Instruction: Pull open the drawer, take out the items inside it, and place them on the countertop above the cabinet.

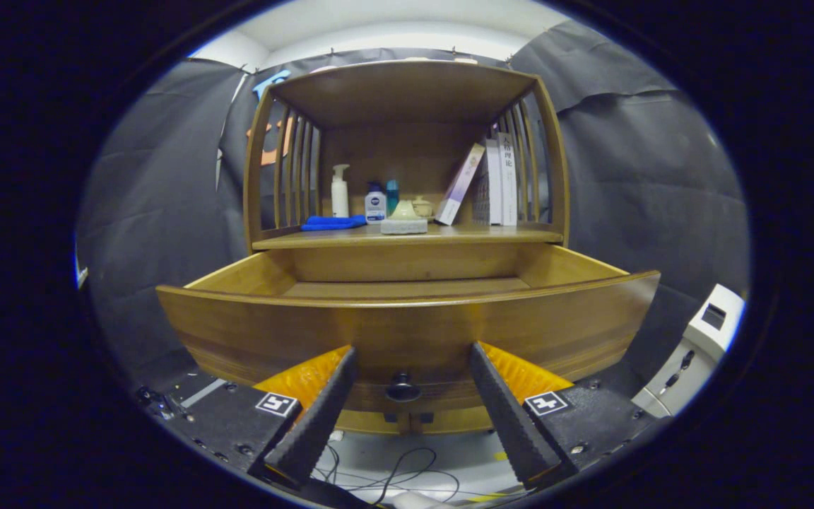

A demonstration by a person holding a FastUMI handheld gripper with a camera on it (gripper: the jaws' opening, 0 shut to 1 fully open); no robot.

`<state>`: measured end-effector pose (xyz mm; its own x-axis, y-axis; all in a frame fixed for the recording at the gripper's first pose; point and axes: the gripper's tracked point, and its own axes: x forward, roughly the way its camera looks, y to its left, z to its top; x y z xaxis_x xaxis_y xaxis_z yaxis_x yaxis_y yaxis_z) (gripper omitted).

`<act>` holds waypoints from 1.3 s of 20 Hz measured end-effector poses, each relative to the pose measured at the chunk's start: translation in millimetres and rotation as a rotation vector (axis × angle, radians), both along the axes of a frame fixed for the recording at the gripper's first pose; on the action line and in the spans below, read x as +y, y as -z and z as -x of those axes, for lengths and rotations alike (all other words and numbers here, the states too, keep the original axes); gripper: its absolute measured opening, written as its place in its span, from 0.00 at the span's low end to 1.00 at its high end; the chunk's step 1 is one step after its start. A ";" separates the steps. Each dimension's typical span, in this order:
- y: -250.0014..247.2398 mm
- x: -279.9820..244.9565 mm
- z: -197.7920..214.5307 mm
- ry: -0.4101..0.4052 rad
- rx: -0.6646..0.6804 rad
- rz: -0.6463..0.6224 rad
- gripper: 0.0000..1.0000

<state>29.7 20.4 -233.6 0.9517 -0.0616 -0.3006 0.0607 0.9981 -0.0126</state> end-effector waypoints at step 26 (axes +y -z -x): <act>-1.9 0.3 -152.9 0.026 -0.038 0.010 1.00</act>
<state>182.6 20.7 -231.7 0.9607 -0.0889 -0.2631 0.0868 0.9960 -0.0194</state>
